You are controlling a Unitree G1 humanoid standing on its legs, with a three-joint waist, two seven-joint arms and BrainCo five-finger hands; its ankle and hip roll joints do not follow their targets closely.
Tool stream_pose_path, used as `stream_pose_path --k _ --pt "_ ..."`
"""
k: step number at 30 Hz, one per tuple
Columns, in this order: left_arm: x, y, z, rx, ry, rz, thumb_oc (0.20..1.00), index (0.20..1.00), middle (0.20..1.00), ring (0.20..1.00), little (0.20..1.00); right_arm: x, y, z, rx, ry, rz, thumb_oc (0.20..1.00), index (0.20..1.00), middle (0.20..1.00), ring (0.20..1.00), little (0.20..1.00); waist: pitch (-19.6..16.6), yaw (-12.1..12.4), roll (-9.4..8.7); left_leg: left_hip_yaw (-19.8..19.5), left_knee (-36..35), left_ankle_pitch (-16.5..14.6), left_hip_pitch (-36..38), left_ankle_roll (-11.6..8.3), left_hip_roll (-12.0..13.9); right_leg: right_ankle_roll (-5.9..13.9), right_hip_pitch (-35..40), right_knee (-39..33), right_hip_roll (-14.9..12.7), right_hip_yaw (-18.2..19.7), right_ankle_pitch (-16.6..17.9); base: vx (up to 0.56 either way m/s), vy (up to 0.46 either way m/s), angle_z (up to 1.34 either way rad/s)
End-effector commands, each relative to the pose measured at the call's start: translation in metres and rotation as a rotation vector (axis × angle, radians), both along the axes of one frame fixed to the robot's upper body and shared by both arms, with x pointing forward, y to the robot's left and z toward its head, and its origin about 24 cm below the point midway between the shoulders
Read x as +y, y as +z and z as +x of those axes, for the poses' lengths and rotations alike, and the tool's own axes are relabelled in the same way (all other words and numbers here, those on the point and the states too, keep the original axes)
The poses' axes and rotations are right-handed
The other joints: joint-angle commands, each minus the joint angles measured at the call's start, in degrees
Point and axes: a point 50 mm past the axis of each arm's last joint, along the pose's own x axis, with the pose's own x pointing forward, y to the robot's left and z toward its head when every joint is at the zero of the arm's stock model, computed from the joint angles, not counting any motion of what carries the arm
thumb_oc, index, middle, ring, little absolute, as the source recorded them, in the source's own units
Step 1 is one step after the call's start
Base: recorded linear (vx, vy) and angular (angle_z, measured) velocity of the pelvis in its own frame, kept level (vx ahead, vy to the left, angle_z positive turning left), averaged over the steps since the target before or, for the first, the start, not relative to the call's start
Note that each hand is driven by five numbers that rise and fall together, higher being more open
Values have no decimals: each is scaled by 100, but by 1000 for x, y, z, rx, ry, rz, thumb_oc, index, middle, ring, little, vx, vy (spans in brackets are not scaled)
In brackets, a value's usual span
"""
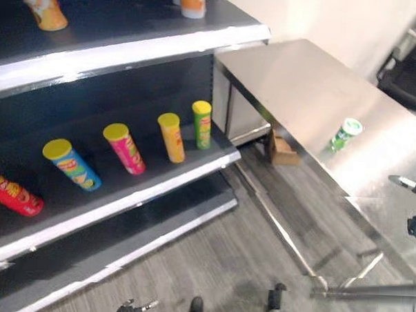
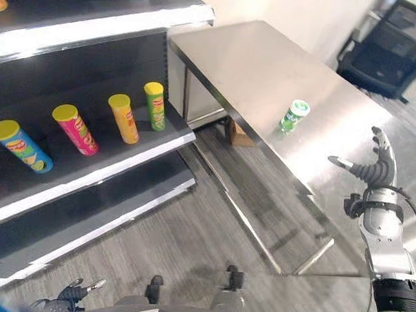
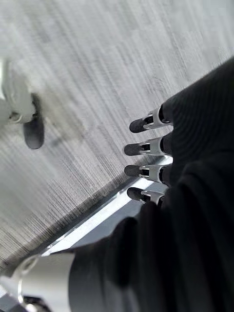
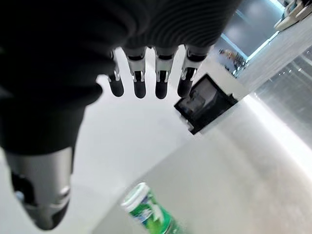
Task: Put the goods on the table back onto the shelves and tidy them up.
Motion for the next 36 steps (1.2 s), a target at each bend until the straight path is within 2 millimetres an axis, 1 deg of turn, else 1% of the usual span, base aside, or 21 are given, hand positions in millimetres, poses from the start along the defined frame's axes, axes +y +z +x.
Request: stream_pose_path --k 1,4,8,13,14,18,20,21,22,24,26,28,30,32,36 --pt "3 4 15 -46 -6 9 1000 1000 1000 1000 1000 -13 46 5 -125 -14 -82 1000 1000 1000 1000 1000 63 41 246 493 47 -231 -130 -299 490 294 -113 191 100 -29 6 159 -353 95" --pt "-1 1 8 -28 12 -12 1000 1000 1000 1000 1000 -11 44 6 -109 15 -76 1000 1000 1000 1000 1000 -65 8 294 414 27 -208 -143 -425 713 201 27 116 286 -222 -180 104 -227 48" --pt "-5 -1 7 -25 23 -28 1000 1000 1000 1000 1000 -5 37 14 -76 53 -50 1000 1000 1000 1000 1000 -118 29 382 379 -2 -72 -178 -615 950 8 123 120 522 -362 -450 76 -182 21" --pt "-9 -3 4 -15 15 -46 1000 1000 1000 1000 1000 1 30 21 -28 87 -41 1000 1000 1000 1000 1000 -153 60 489 378 -49 15 -137 -726 1088 -104 270 107 667 -485 -631 60 -113 15" --pt "-9 -3 2 -11 13 -48 1000 1000 1000 1000 1000 4 29 26 -13 103 -42 1000 1000 1000 1000 1000 -159 80 538 383 -68 71 -115 -783 1153 -168 324 114 739 -537 -709 74 -153 16" --pt "-13 -5 2 -4 4 -58 1000 1000 1000 1000 1000 12 24 35 15 145 -26 1000 1000 1000 1000 1000 -125 93 646 456 -50 157 -121 -871 1249 -233 434 94 789 -707 -813 46 -88 8" --pt "-16 -5 3 -7 -4 -66 1000 1000 1000 1000 1000 10 21 36 33 134 -28 1000 1000 1000 1000 1000 -100 81 670 659 73 191 -189 -884 1265 -239 484 94 734 -848 -843 2 -28 11" --pt "-17 -5 5 -11 -9 -67 1000 1000 1000 1000 1000 9 21 37 40 124 -39 1000 1000 1000 1000 1000 -68 56 669 891 220 209 -268 -876 1273 -240 507 94 688 -930 -851 -40 -27 16" --pt "-18 -5 7 -15 -17 -67 1000 1000 1000 1000 1000 7 20 38 49 113 -42 1000 1000 1000 1000 1000 -40 27 664 1203 406 213 -383 -820 1310 -239 527 94 632 -1032 -851 -46 -28 51" --pt "-20 -5 9 -19 -27 -68 1000 1000 1000 1000 1000 8 20 41 53 105 -46 1000 1000 1000 1000 1000 -12 22 684 1599 552 216 -461 -715 1350 -255 552 94 610 -1122 -842 -21 -36 65" --pt "-20 -6 6 -13 -28 -69 1000 1000 1000 1000 1000 7 19 42 60 95 -51 1000 1000 1000 1000 1000 -26 40 719 1669 502 200 -431 -694 1332 -260 561 94 627 -1117 -840 22 -18 29" --pt "-22 -7 1 8 -34 -67 1000 1000 1000 1000 1000 1 17 43 72 61 -52 1000 1000 1000 1000 1000 -52 51 786 1777 391 242 -310 -694 1365 -286 642 94 668 -1176 -873 54 -18 6" --pt "-22 -8 0 14 -36 -68 1000 1000 1000 1000 1000 -1 17 44 78 49 -53 1000 1000 1000 1000 1000 -64 59 799 1784 355 251 -277 -688 1375 -298 663 94 682 -1181 -895 42 -11 14" --pt "-22 -9 -3 26 -41 -66 1000 1000 1000 1000 1000 -6 16 49 92 11 -61 1000 1000 1000 1000 1000 -93 94 838 1818 246 323 -196 -714 1401 -330 730 94 703 -1239 -950 47 -24 13" --pt "-19 -8 -5 28 -32 -55 1000 1000 1000 1000 1000 -7 13 54 97 -18 -51 1000 1000 1000 1000 1000 -107 149 843 1777 153 374 -130 -740 1430 -349 774 94 737 -1269 -973 34 -31 9"
